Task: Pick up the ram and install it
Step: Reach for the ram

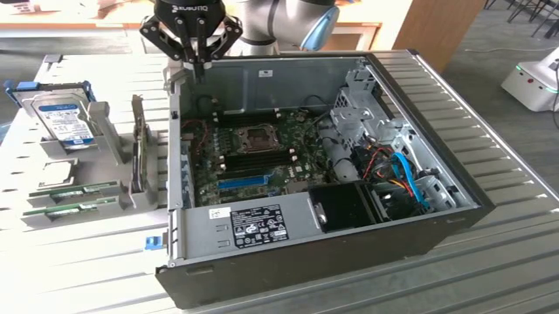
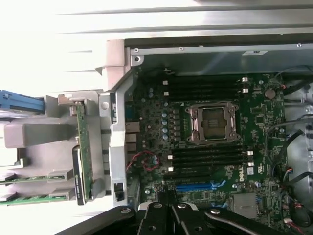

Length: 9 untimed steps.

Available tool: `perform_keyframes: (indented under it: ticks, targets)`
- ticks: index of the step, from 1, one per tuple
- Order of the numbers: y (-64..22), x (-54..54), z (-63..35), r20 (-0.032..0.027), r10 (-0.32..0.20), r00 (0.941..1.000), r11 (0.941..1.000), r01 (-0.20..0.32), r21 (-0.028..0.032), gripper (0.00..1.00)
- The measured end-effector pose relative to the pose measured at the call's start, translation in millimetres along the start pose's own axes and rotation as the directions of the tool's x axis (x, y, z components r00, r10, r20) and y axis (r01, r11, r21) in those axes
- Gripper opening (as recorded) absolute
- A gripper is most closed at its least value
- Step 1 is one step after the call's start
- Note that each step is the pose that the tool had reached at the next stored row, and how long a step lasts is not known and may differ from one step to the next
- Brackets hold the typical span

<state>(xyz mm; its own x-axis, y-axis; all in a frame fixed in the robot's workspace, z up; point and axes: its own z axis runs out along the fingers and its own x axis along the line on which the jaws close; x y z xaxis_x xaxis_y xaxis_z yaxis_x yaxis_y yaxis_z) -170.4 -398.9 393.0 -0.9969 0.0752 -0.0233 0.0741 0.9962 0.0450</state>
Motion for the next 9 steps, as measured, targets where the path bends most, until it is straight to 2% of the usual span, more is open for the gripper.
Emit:
perform_keyframes:
  ticks: [9]
  targets:
    - [-1.1, 15.5, -0.3, 0.0000, 0.000, 1.0000, 1.0000, 0.000, 0.0000, 0.11]
